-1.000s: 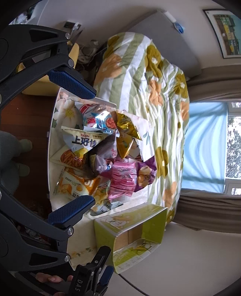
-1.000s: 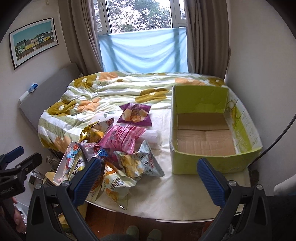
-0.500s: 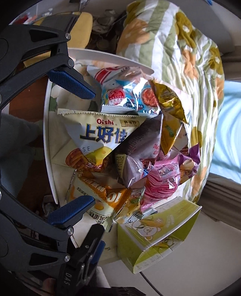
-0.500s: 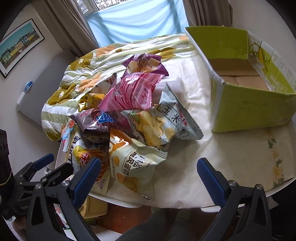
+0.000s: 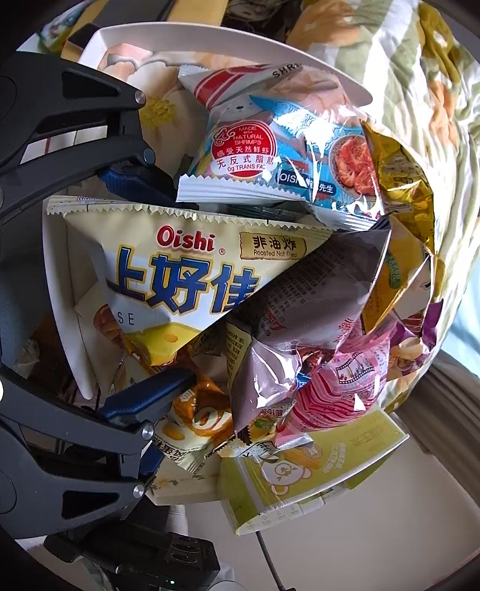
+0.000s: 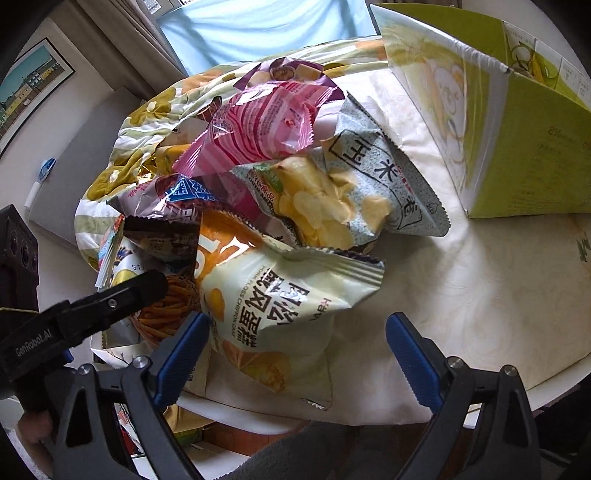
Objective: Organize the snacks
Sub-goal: 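Grasp the Oishi chip bag with the left gripper while the right grasps the cream chip bag, then lift both bags and carry them over the open cardboard box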
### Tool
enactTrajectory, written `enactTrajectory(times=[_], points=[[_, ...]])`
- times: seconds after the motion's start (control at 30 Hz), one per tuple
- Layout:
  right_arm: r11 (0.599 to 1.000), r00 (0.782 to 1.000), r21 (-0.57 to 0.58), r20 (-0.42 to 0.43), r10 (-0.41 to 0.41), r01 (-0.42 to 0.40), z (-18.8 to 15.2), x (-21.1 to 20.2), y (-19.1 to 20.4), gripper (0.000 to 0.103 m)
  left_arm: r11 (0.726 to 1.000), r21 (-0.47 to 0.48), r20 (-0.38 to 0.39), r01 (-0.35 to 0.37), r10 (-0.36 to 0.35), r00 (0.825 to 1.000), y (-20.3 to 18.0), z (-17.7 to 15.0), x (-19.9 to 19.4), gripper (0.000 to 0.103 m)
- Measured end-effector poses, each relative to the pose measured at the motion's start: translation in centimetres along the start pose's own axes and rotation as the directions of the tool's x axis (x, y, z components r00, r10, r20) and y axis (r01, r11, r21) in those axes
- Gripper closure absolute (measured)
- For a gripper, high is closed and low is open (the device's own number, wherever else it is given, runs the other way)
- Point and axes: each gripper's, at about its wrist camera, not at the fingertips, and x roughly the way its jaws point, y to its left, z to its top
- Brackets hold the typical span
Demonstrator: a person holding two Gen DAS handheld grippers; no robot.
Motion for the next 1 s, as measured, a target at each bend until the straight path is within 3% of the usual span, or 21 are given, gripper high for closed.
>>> enactTrajectory(times=[0.07,0.17,0.27,0.37,0.67,1.0], points=[[1.000,1.000,-0.009,-0.006,0.009,-0.009,0.1,0.4,0.3,0.011,1.000,-0.005,-0.006,0.005,-0.005,1.000,0.1,-0.1,0.2,0.029],[0.999,0.999,-0.021,-0.015,0.029,-0.029,0.1,0.7,0.4,0.017,1.000,0.000,-0.007,-0.011,0.011,1.000,0.0,-0.2,-0.1,0.041],[0.997,0.997,-0.032,-0.032,0.065,-0.066,0.2,0.8,0.5,0.034,1.000,0.002,-0.004,-0.017,0.017,1.000,0.2,-0.7,-0.4,0.041],[0.997,0.997,-0.047,-0.032,0.064,-0.066,0.1,0.6,0.6,0.041,1.000,0.004,0.007,-0.028,0.028,1.000,0.3,-0.9,-0.9,0.041],[0.997,0.999,-0.059,0.008,0.054,-0.053,0.2,-1.9,1.1,0.044,0.999,0.035,0.067,-0.042,0.039,0.997,-0.9,-0.9,-4.2,0.042],[0.999,0.992,-0.047,0.121,0.027,-0.021,1.9,-7.8,1.3,0.044,0.990,0.140,0.146,0.002,-0.022,0.989,-4.5,0.5,-9.0,0.042]])
